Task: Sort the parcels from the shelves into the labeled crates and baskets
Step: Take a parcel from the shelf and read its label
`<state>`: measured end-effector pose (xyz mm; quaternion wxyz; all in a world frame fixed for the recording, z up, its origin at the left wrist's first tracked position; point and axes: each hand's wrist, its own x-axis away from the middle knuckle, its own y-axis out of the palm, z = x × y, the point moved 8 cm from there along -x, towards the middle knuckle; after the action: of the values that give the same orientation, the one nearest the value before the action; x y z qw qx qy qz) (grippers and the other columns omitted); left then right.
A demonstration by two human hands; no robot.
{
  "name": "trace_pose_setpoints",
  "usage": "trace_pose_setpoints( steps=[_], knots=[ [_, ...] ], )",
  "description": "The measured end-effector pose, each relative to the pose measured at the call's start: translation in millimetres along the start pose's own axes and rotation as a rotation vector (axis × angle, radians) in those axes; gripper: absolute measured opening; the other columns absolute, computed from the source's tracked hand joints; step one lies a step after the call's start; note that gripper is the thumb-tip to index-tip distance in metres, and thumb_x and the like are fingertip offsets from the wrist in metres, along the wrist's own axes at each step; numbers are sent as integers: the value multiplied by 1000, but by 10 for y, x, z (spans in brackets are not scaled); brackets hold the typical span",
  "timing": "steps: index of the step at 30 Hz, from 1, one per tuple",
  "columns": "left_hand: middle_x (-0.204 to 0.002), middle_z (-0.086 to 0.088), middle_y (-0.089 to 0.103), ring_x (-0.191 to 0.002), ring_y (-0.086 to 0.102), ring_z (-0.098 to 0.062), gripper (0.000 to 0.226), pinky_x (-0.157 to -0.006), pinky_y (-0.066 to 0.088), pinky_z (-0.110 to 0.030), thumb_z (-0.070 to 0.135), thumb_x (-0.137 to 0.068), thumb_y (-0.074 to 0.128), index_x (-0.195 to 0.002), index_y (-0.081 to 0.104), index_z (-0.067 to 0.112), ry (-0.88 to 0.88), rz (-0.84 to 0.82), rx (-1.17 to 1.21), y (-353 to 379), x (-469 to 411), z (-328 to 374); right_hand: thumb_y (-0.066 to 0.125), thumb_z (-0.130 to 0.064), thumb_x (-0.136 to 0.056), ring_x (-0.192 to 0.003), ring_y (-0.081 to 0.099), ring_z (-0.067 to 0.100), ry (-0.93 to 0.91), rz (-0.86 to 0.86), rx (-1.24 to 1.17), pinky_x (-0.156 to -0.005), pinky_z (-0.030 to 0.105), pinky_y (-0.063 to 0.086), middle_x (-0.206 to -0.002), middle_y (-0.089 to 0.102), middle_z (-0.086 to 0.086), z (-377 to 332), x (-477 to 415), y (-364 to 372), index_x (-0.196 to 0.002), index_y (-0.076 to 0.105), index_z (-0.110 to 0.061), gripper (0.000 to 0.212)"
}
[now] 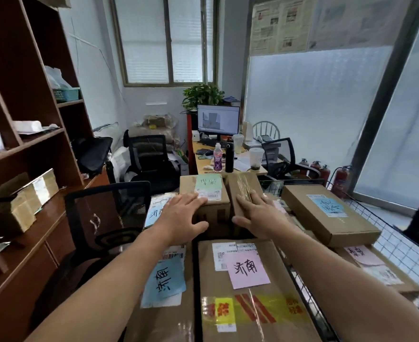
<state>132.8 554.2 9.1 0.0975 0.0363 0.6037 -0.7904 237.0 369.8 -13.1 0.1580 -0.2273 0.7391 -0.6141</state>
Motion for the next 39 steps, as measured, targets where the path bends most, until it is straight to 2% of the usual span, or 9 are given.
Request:
trace_pose_setpoints(
  steps=[3, 5, 8, 10, 13, 18, 24, 32, 39],
  knots=[
    [-160, 5, 24, -147, 14, -21, 69, -121, 10, -42, 50, -89, 55, -151, 30, 33, 67, 46, 15, -65, 91, 1, 37, -70, -98, -157, -9, 30, 51, 12, -30, -123, 63, 8, -171, -2, -4, -70, 148, -83, -160, 12, -46, 71],
    [-158, 3, 31, -145, 20, -21, 67, -120, 12, -40, 49, -88, 52, -149, 36, 28, 143, 109, 27, -120, 181, 66, 38, -61, -102, -157, -1, 27, 77, 148, -115, -122, 61, 8, -170, 11, 0, -65, 325, -129, -160, 23, -37, 65],
    [-150, 0, 43, -139, 31, -23, 61, -116, 21, -41, 46, -89, 49, -145, 43, 23, 243, 226, 9, -192, 299, 237, 43, -53, -103, -148, 34, 25, 133, 396, -119, -118, 51, 30, -158, 42, 5, 25, 724, -218, -151, 45, -22, 58],
    [-146, -2, 48, -138, 35, -26, 57, -115, 25, -44, 45, -91, 49, -143, 45, 21, 293, 279, -11, -192, 320, 409, 45, -51, -102, -140, 44, 26, 208, 452, -51, -113, 49, 39, -152, 49, 4, 111, 1016, -220, -147, 49, -21, 54],
    [-144, -4, 48, -137, 36, -27, 62, -115, 27, -47, 53, -90, 40, -143, 42, 22, 368, 272, -59, -81, 328, 786, 40, -54, -103, -142, 40, 29, 354, 436, 54, -111, 51, 36, -156, 43, 5, 300, 1442, -209, -149, 44, -28, 54],
    [-146, -4, 44, -135, 37, -26, 61, -114, 29, -42, 48, -94, 49, -146, 37, 19, 524, 202, 29, 172, 497, 1646, 37, -55, -102, -137, 42, 30, 541, 413, 142, -109, 49, 35, -150, 47, 2, 759, 2308, -187, -148, 44, -29, 53],
    [-146, -2, 45, -137, 35, -26, 59, -114, 25, -41, 45, -93, 53, -147, 39, 23, 756, 122, 161, 470, 1136, 2941, 38, -56, -102, -138, 39, 32, 886, 410, 185, -111, 51, 30, -148, 48, 8, 1385, 3902, -129, -143, 48, -25, 53],
    [-141, 1, 51, -129, 44, -28, 54, -106, 35, -43, 46, -91, 47, -141, 44, 28, 1030, -65, 177, 1024, 2707, 4699, 34, -57, -103, -134, 45, 32, 1241, 332, 234, -108, 49, 38, -146, 50, 6, 1614, 6577, 113, -148, 42, -24, 57],
    [-145, -1, 44, -132, 39, -27, 53, -107, 33, -42, 46, -97, 43, -144, 40, 23, 1312, -209, 252, 1271, 4617, 6062, 36, -55, -102, -129, 48, 32, 1587, 238, 288, -106, 51, 39, -139, 54, 8, 1358, 8917, 470, -145, 44, -22, 55]
  ],
)
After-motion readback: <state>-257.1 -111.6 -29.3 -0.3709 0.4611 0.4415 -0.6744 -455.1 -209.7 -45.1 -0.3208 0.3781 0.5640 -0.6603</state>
